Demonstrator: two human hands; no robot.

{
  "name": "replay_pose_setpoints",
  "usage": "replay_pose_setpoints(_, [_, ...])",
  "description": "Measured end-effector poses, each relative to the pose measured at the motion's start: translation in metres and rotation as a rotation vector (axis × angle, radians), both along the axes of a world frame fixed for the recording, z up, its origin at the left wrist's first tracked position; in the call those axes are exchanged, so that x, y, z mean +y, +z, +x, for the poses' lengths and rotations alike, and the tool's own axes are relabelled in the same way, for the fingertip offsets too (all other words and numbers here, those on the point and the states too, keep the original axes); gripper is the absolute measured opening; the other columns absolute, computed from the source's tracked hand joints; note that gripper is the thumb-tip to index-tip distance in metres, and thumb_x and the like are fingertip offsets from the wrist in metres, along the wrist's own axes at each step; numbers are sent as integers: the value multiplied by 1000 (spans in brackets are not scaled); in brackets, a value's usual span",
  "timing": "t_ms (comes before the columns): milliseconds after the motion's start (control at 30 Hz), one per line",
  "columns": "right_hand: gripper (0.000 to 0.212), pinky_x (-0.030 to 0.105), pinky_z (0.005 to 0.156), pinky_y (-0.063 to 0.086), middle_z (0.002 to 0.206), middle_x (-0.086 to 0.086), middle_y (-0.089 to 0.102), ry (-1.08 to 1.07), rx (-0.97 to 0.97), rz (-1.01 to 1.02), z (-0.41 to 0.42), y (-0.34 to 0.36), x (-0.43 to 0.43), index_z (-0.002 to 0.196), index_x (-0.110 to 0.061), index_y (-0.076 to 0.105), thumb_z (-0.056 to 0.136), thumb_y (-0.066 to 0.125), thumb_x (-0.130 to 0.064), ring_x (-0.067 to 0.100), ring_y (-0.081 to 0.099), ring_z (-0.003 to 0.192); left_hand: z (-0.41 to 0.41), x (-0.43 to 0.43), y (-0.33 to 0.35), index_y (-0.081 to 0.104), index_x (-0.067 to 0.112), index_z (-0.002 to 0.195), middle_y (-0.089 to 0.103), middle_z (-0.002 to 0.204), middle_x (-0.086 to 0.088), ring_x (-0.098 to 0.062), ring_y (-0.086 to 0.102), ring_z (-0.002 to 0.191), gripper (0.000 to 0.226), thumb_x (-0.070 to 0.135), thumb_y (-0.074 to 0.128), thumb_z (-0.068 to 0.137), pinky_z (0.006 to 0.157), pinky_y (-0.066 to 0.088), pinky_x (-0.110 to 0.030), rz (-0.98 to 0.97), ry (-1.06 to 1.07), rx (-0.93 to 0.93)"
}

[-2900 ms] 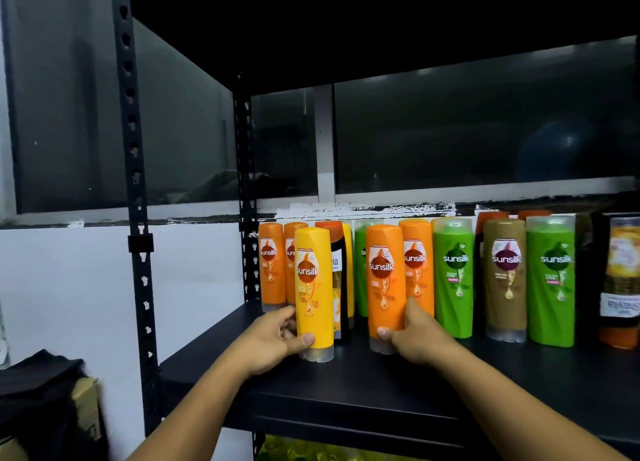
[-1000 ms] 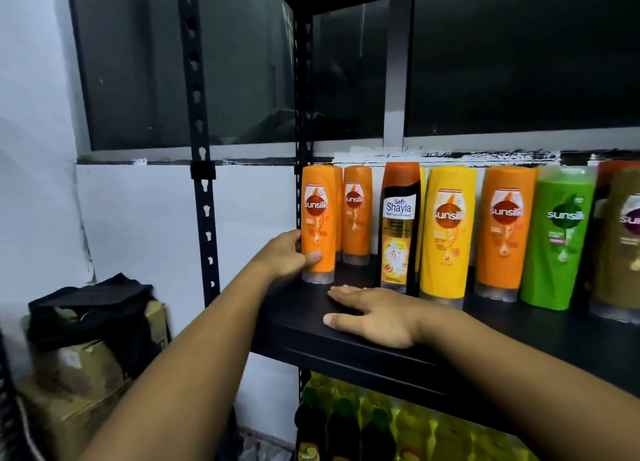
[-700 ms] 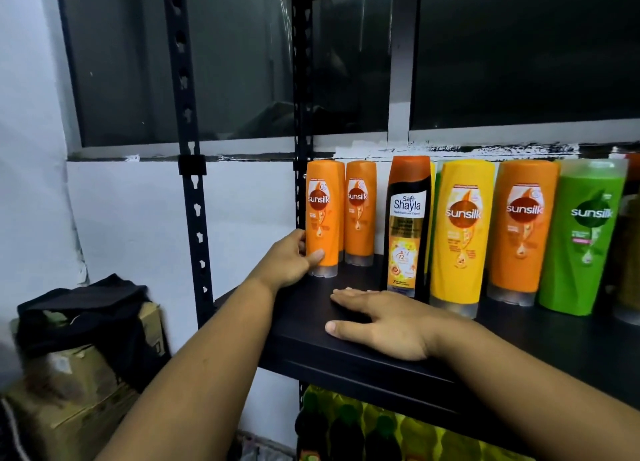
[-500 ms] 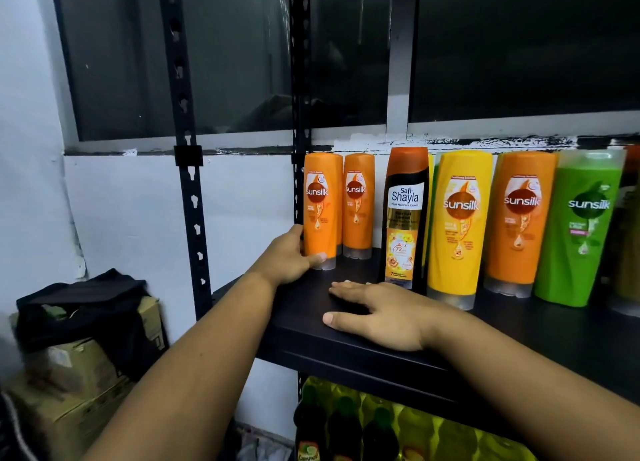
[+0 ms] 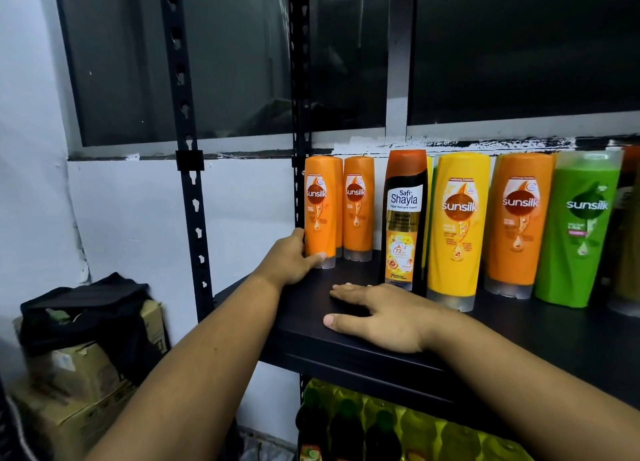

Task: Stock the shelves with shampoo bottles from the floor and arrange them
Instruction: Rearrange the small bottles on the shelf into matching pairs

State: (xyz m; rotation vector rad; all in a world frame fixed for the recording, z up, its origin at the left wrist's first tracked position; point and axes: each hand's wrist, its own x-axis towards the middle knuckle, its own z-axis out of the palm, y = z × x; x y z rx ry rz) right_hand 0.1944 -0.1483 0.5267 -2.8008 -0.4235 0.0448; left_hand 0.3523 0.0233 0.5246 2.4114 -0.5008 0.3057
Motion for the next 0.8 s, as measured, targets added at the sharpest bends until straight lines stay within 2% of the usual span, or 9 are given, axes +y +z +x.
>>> replay_pose_setpoints(200, [78, 36, 122, 22, 162, -17, 25, -22, -25, 38, -3, -1, 0, 154, -40, 32, 87, 45, -77, 10, 23, 150, -2, -2, -2, 31, 21, 152, 48, 153, -6, -30, 53, 134, 70, 53, 61, 97, 106, 46, -42, 73, 30, 27])
replay_pose_setpoints(367, [75, 36, 120, 28, 159, -16, 34, -37, -70, 36, -1, -1, 0, 152, -37, 38, 88, 45, -75, 12, 31, 147, -13, 3, -4, 44, 27, 145, 58, 142, -4, -24, 59, 124, 58, 54, 59, 96, 102, 49, -39, 186, 28, 83])
replay_pose_setpoints(600, [67, 36, 114, 35, 154, -7, 45, -71, -80, 16, -2, -1, -2, 148, -39, 43, 90, 42, -73, 17, 41, 141, -61, 2, -3, 44, 29, 151, 56, 144, -5, -23, 55, 127, 56, 55, 44, 102, 94, 45, -32, 390, 16, 82])
replay_pose_setpoints(700, [63, 36, 114, 35, 154, -6, 45, -105, -96, -10, -6, 1, -1, 148, -36, 44, 94, 41, -68, 19, 41, 141, -86, 8, -1, 49, 27, 148, 53, 150, -3, -23, 51, 133, 51, 51, 44, 104, 103, 43, -34, 412, -24, 50])
replay_pose_setpoints(800, [60, 36, 117, 31, 157, -6, 41, -121, -109, -59, -13, 0, -3, 150, -33, 42, 98, 37, -61, 19, 36, 144, -107, 13, 1, 47, 28, 151, 44, 158, 0, -22, 42, 142, 52, 51, 42, 105, 114, 36, -36, 418, -55, 50])
